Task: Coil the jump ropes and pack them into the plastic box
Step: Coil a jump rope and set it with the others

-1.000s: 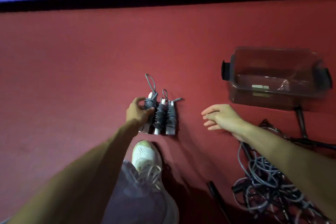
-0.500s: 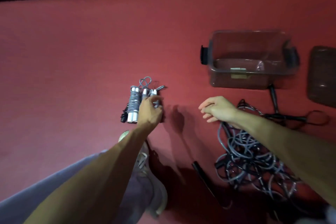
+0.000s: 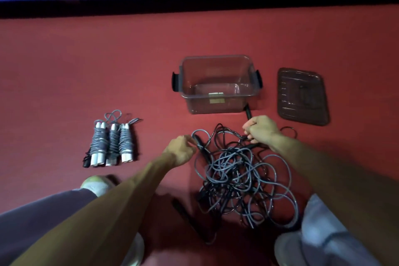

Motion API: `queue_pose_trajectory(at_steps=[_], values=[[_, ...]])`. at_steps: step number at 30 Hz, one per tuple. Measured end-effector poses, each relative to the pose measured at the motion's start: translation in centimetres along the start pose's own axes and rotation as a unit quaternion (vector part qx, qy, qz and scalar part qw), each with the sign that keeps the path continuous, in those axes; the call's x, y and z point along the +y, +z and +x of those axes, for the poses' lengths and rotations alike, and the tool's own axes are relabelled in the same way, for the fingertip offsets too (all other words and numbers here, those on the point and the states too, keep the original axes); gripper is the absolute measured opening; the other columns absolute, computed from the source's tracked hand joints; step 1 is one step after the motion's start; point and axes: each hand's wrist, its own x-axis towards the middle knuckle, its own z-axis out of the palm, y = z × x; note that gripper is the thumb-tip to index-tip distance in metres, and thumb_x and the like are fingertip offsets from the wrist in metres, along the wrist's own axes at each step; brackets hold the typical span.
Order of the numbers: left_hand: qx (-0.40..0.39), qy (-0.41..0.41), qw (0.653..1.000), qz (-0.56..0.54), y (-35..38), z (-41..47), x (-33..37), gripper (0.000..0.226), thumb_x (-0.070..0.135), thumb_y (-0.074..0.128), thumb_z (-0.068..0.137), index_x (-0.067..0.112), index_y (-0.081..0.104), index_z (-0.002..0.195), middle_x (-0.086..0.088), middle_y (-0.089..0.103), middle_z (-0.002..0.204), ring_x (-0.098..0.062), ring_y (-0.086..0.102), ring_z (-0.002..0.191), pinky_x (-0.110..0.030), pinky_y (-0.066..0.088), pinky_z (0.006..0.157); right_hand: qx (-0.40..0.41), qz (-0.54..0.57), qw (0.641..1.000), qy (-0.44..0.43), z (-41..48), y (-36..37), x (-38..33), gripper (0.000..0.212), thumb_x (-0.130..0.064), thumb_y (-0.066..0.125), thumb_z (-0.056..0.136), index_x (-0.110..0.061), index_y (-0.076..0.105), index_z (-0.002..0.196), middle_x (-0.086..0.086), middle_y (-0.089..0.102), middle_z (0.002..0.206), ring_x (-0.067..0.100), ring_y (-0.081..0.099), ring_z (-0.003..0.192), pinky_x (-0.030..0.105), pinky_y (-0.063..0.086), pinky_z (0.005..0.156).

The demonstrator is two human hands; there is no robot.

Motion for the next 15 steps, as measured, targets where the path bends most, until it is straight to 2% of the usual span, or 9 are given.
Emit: queue_pose_trajectory(at_steps=[3, 5, 6, 7, 9, 13, 15], values=[[0.0, 0.015, 1.0, -0.012, 0.5, 1.6, 0.7, 0.019, 0.004, 0.056, 0.086, 0.02, 0.066, 0.09, -0.007, 0.067, 0.086, -0.028, 0.066, 0.091, -0.029, 0.05, 0.079, 0.043, -0.012, 0.999, 0.013, 1.7, -0.2, 1.4, 0.026, -0.005, 0.049, 0.082, -0.015, 0.071, 0.072, 0.014, 0.073, 0.09, 0.035, 0.068, 0.094, 0.044, 0.056, 0.086], [0.015, 0.029, 0.999, -0.041, 0.8, 3.0, 1.3, 0.014, 0.008, 0.058, 0.084, 0.011, 0.07, 0.089, -0.015, 0.071, 0.089, -0.033, 0.068, 0.09, -0.037, 0.055, 0.086, 0.07, -0.03, 0.997, 0.034, 3.1, -0.2, 2.4, 0.026, -0.005, 0.048, 0.084, -0.009, 0.074, 0.086, 0.018, 0.072, 0.096, 0.036, 0.064, 0.101, 0.038, 0.053, 0.09], [0.02, 0.031, 0.997, -0.068, 0.9, 3.7, 1.7, 0.013, 0.009, 0.058, 0.083, 0.009, 0.07, 0.089, -0.017, 0.071, 0.086, -0.032, 0.068, 0.083, -0.037, 0.056, 0.083, 0.075, -0.036, 0.996, 0.044, 4.0, -0.1, 3.0, 0.026, -0.004, 0.049, 0.086, -0.006, 0.074, 0.09, 0.018, 0.071, 0.1, 0.036, 0.063, 0.104, 0.035, 0.052, 0.091], [0.017, 0.027, 0.995, -0.099, 1.2, 4.5, 2.1, 0.012, 0.006, 0.057, 0.086, 0.009, 0.068, 0.09, -0.016, 0.068, 0.079, -0.029, 0.065, 0.074, -0.029, 0.058, 0.076, 0.075, -0.041, 0.995, 0.052, 4.9, 0.0, 3.6, 0.025, -0.003, 0.049, 0.087, -0.004, 0.073, 0.093, 0.019, 0.07, 0.103, 0.036, 0.062, 0.105, 0.034, 0.05, 0.092], [0.014, 0.027, 0.992, -0.125, 1.7, 5.8, 3.0, 0.02, -0.003, 0.051, 0.09, 0.01, 0.065, 0.093, -0.006, 0.061, 0.07, -0.018, 0.054, 0.063, -0.013, 0.047, 0.055, 0.065, -0.047, 0.995, 0.067, 6.9, 0.7, 5.2, 0.022, -0.004, 0.051, 0.086, -0.005, 0.072, 0.092, 0.019, 0.07, 0.102, 0.036, 0.062, 0.106, 0.033, 0.049, 0.092], [0.01, 0.044, 0.988, -0.147, 3.0, 7.6, 4.4, 0.026, -0.003, 0.05, 0.09, 0.019, 0.064, 0.089, -0.01, 0.062, 0.079, -0.018, 0.053, 0.065, -0.019, 0.043, 0.053, 0.076, -0.047, 0.991, 0.095, 11.3, 2.6, 9.4, 0.017, -0.011, 0.055, 0.078, -0.009, 0.072, 0.081, 0.016, 0.072, 0.091, 0.035, 0.065, 0.095, 0.033, 0.052, 0.088], [0.003, 0.043, 0.983, -0.181, 3.5, 7.8, 5.0, 0.027, -0.007, 0.048, 0.09, 0.015, 0.064, 0.091, -0.012, 0.06, 0.078, -0.013, 0.052, 0.058, -0.014, 0.039, 0.046, 0.066, -0.052, 0.99, 0.11, 13.1, 3.7, 11.0, 0.018, -0.019, 0.059, 0.076, -0.01, 0.072, 0.084, 0.013, 0.072, 0.09, 0.033, 0.066, 0.093, 0.032, 0.053, 0.085]])
